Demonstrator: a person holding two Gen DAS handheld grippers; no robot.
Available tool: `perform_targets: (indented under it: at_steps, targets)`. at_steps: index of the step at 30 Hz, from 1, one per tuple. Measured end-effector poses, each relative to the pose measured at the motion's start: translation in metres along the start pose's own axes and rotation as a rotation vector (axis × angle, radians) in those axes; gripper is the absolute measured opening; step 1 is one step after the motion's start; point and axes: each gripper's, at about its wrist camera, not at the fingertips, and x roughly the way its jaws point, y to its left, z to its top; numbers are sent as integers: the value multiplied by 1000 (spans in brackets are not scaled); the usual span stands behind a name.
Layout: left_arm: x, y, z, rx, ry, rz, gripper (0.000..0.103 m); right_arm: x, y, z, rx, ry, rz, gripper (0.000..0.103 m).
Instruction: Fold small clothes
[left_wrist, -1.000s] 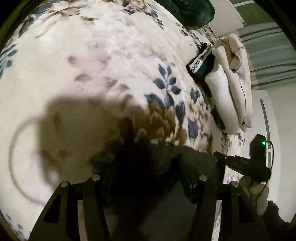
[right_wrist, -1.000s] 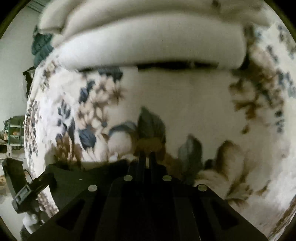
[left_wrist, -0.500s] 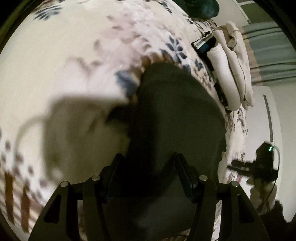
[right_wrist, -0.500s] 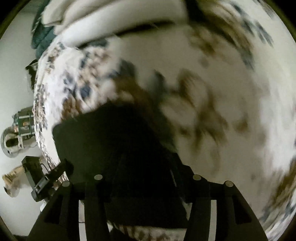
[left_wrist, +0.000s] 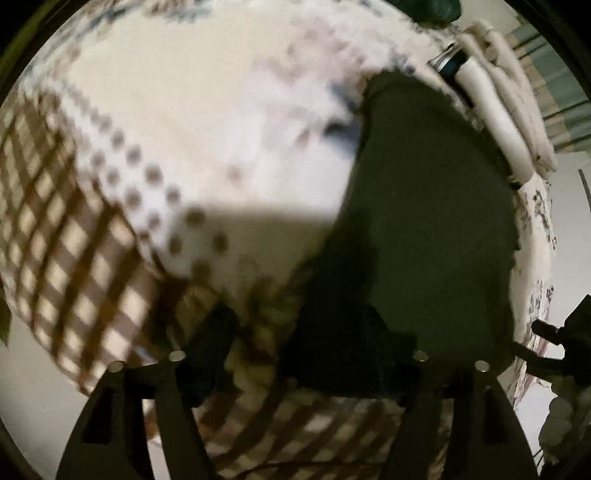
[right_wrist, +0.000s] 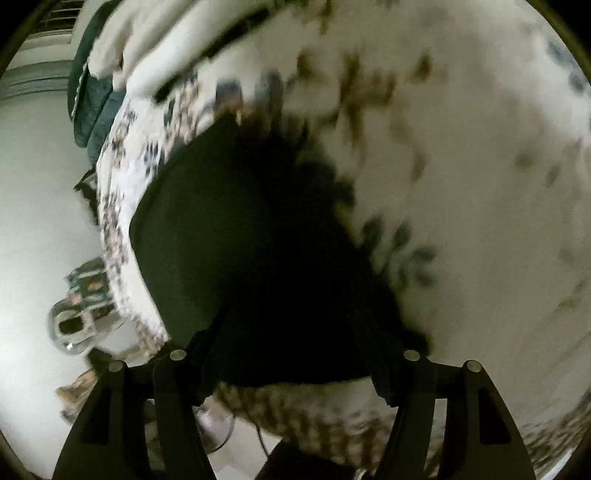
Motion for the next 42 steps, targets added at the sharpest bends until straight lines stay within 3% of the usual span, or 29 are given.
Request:
perform_targets:
  at_steps: [3, 8, 14, 15, 16, 17, 20, 23, 26, 29, 31, 33, 37, 40, 42]
  targets:
    - [16, 12, 2, -71, -16, -52, 86, 23, -10, -4, 10, 43, -27, 67]
    - [26, 17, 8, -153, -50, -103, 103, 33, -14, -13, 21, 19, -71, 61]
    - [26, 16, 0, -270, -137, -90, 103, 43, -18, -9, 38, 53, -40, 59]
    - [26, 16, 0, -288, -139, -88, 103, 43, -15, -9, 27, 31, -53, 53]
    - [25, 16, 2, -286, -132, -83, 103, 42, -10, -10, 14, 14, -70, 27]
    - [25, 15, 5, -279, -114, -73, 103, 40, -5, -8, 4, 2, -85, 17]
    - [8, 5, 11, -264, -73, -22, 100, 20, 10, -16, -33, -67, -115, 11]
    - [-27, -13, 17, -198, -157, -4, 100, -11, 23, -27, -70, -125, -130, 10]
    - [-39, -29, 27, -100, -175, 23, 101, -39, 26, -31, -68, -165, -136, 10]
    - [-29, -39, 46, -42, -158, 46, 101, -50, 18, -27, -69, -186, -195, 10]
    - [-21, -42, 61, -26, -151, 40, 101, -39, 5, -23, -56, -153, -227, 10]
    - [-16, -47, 75, -6, -152, 39, 100, -9, -10, -12, -69, -48, -247, 11]
    - [-7, -62, 110, 43, -164, 39, 101, -2, -24, 10, -11, 23, -226, 27]
    - [11, -74, 138, 117, -154, 39, 101, -26, -13, 31, -51, -99, -222, 49]
    - [27, -80, 153, 156, -135, 32, 100, -33, 2, 55, -104, -150, -217, 53]
